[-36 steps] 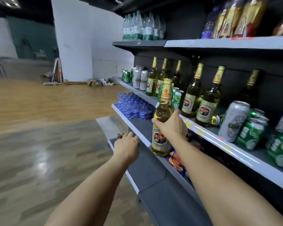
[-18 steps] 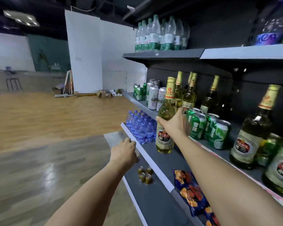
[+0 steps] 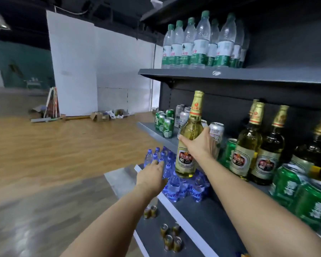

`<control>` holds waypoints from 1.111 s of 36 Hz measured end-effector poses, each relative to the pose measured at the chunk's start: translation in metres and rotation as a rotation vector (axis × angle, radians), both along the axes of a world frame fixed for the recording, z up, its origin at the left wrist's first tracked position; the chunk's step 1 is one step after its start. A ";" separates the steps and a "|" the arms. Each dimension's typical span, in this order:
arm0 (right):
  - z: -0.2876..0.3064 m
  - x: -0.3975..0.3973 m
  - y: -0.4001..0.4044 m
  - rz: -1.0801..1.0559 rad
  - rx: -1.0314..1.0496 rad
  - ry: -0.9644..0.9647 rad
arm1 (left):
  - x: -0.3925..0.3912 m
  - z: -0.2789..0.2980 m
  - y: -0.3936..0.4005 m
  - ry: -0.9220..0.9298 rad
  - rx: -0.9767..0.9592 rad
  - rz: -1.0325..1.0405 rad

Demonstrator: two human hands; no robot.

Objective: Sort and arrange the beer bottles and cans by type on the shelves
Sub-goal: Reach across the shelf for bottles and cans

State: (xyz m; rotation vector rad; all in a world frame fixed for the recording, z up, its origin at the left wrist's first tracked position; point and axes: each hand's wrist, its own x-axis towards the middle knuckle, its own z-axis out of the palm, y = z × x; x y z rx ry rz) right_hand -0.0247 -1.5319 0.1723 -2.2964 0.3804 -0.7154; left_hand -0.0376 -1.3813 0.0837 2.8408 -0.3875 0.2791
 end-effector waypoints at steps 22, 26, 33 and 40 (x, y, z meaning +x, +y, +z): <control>0.015 0.260 0.022 -0.086 -0.038 0.037 | 0.292 0.027 -0.036 0.095 -0.702 -0.150; 0.030 0.279 0.010 -0.193 -0.177 0.211 | 0.317 0.023 -0.045 0.132 -0.682 -0.167; 0.036 0.298 -0.001 -0.355 -0.327 0.383 | 0.346 0.016 -0.063 0.214 -0.606 -0.246; 0.034 0.306 -0.003 -0.405 -0.426 0.441 | 0.359 0.008 -0.075 0.271 -0.638 -0.310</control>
